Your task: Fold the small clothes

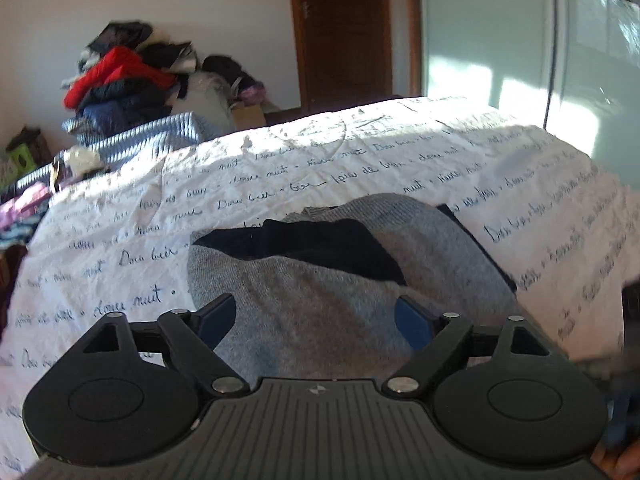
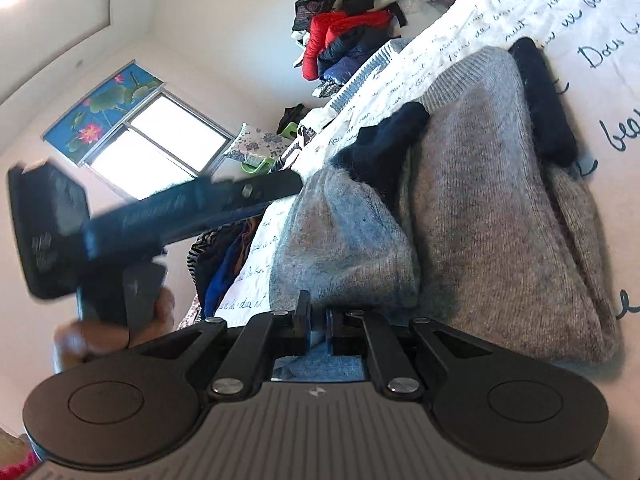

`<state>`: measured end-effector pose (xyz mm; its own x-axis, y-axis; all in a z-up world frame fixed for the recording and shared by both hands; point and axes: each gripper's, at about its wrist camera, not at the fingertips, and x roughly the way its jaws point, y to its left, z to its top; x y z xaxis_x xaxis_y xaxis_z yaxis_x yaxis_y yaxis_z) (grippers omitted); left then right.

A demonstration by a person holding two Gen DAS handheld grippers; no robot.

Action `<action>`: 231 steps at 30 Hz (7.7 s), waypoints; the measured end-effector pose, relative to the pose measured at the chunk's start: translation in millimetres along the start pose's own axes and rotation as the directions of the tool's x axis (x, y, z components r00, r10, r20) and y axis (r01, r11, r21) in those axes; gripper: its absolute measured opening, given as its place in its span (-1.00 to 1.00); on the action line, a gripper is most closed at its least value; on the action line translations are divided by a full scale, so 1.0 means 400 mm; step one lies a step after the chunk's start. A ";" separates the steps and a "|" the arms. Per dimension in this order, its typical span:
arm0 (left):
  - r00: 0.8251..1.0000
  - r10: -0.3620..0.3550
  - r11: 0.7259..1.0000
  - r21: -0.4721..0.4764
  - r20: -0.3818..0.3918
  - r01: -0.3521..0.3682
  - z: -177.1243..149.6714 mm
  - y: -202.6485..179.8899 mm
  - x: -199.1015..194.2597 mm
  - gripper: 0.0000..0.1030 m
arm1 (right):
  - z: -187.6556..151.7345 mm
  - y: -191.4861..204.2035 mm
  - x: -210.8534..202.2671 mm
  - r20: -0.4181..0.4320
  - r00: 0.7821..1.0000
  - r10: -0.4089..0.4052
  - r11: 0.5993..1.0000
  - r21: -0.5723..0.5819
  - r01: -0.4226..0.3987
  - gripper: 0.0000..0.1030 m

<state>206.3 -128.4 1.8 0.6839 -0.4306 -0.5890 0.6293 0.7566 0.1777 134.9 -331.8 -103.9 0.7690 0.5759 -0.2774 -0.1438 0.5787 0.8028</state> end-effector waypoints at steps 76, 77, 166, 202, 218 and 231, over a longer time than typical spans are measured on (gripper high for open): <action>0.976 0.063 0.989 -0.119 -0.209 -0.089 0.276 -0.188 0.338 -0.71 | -0.074 0.103 -0.102 0.146 0.974 -0.173 0.925 -0.314 0.212 -0.87; 0.976 0.059 0.989 -0.119 -0.209 -0.085 0.275 -0.191 0.339 -0.71 | -0.076 0.105 -0.102 0.147 0.973 -0.175 0.925 -0.315 0.214 -0.87; 0.972 -0.097 0.993 0.084 0.215 0.081 -0.047 -0.206 0.040 -0.73 | 0.361 -0.169 0.141 -0.035 0.999 0.030 0.972 0.235 -0.021 0.73; 0.983 -0.136 0.984 -0.102 0.122 0.149 -0.121 -0.220 0.007 0.68 | 0.247 0.056 -0.034 0.055 0.959 -0.277 0.866 -0.418 0.274 -0.07; 1.000 0.027 0.978 -0.206 -0.016 -0.029 -0.142 -0.177 0.012 0.71 | 0.108 0.089 -0.035 0.106 0.913 -0.394 0.802 -0.445 0.398 0.20; 0.998 0.066 0.974 -0.217 -0.011 -0.067 -0.149 -0.143 -0.001 0.76 | 0.054 0.044 -0.040 0.098 0.867 -0.488 0.781 -0.395 0.484 0.49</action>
<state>147.9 -142.0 -55.1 0.7199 -0.3742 -0.5845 0.4869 0.8725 0.0412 133.4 -343.4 -74.0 0.7979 0.1608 -0.5809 0.0140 0.9586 0.2846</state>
